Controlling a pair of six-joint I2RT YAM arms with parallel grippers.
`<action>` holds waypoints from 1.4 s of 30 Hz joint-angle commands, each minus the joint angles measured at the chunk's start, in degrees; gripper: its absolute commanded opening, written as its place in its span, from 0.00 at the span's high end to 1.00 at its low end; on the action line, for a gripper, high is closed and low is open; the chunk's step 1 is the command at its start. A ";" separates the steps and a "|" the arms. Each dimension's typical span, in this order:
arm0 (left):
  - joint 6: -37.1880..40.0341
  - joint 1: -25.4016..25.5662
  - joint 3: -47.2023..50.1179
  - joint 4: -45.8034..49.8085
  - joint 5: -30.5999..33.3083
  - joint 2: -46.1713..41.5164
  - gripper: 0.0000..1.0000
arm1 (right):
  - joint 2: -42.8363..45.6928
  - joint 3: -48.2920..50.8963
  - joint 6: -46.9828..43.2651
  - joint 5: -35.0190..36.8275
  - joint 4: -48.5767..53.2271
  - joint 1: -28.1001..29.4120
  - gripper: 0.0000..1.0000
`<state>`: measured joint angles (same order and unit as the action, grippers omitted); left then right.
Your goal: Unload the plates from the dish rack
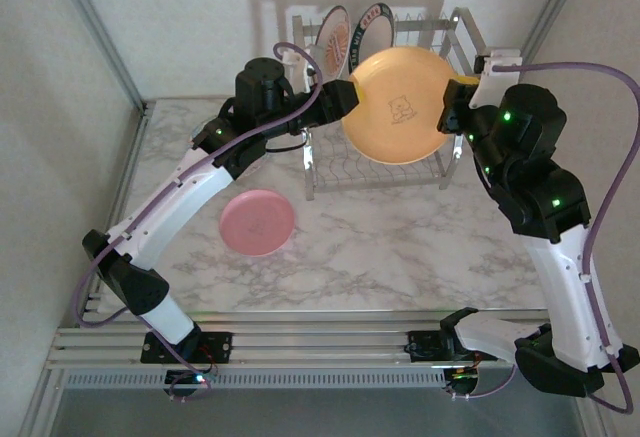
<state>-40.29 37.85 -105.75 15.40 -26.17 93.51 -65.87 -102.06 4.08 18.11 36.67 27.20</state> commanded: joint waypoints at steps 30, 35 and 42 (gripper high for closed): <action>-0.93 -7.51 26.55 6.43 9.28 -23.64 1.00 | -3.56 -5.59 6.94 -28.39 11.83 -4.51 0.05; -4.19 -13.44 42.53 8.64 15.23 -34.65 1.00 | -1.62 -0.04 8.93 -35.07 12.64 -4.50 0.05; -10.05 -19.41 58.93 9.31 20.70 -40.51 1.00 | 0.00 10.69 9.62 -40.63 12.54 -2.74 0.06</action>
<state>-46.63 19.51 -49.87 24.86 -9.28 54.30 -66.46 -94.26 12.95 -18.61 47.92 23.42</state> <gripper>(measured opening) 0.088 0.938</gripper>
